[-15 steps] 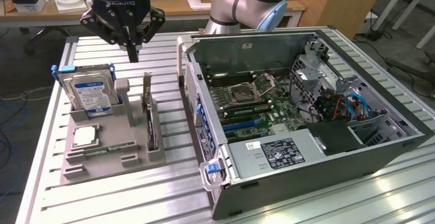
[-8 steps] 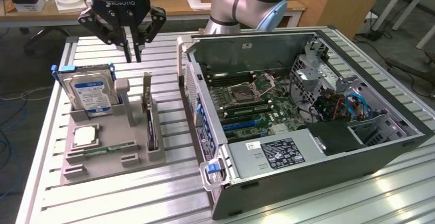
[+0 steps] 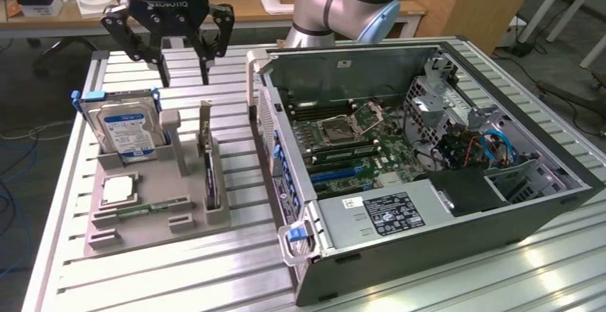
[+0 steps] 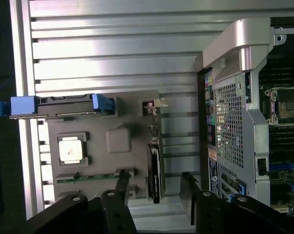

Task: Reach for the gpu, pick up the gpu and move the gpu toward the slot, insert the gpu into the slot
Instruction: 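Pick up the gpu and move the gpu toward the slot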

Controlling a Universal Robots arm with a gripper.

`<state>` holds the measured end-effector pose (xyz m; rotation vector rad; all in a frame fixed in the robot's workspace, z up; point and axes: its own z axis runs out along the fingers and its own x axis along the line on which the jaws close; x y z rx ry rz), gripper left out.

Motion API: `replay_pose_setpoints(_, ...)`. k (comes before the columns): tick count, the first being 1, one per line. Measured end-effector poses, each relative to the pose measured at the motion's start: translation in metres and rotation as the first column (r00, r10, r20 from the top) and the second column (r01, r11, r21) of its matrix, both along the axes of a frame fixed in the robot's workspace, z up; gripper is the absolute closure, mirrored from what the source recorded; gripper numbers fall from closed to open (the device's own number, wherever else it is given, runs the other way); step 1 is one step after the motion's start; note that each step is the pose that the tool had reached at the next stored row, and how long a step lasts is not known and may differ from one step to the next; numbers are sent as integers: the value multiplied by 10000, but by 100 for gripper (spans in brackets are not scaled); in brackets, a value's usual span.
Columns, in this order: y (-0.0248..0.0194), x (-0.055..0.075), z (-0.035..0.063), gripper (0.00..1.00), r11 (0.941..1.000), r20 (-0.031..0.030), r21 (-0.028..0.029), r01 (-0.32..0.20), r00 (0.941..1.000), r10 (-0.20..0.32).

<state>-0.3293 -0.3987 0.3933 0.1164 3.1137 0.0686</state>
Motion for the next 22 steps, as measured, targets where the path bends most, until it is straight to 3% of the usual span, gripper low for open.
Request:
replay_pose_setpoints(1, 1, -1, 0, 42, 10000, -1, -1, -16, 10000, 16)
replay_pose_setpoints(3, 1, -1, -5, 42, 9995, -1, 0, -307, 9995, 307)
replay_pose_setpoints(4, 1, -2, -9, 35, 9988, 0, 0, -487, 9988, 487)
replay_pose_setpoints(7, -14, -1, -16, 35, 9967, 0, 0, -810, 9967, 810)
replay_pose_setpoints(9, -45, -1, -32, 35, 9962, -1, -1, -869, 9962, 869)
replay_pose_setpoints(12, -129, -1, -84, 35, 9960, 1, 0, -890, 9960, 890)
replay_pose_setpoints(14, -151, 0, -120, 35, 9960, 0, 1, -891, 9960, 891)
replay_pose_setpoints(22, -156, 16, -265, 35, 9960, -1, -1, -892, 9960, 892)
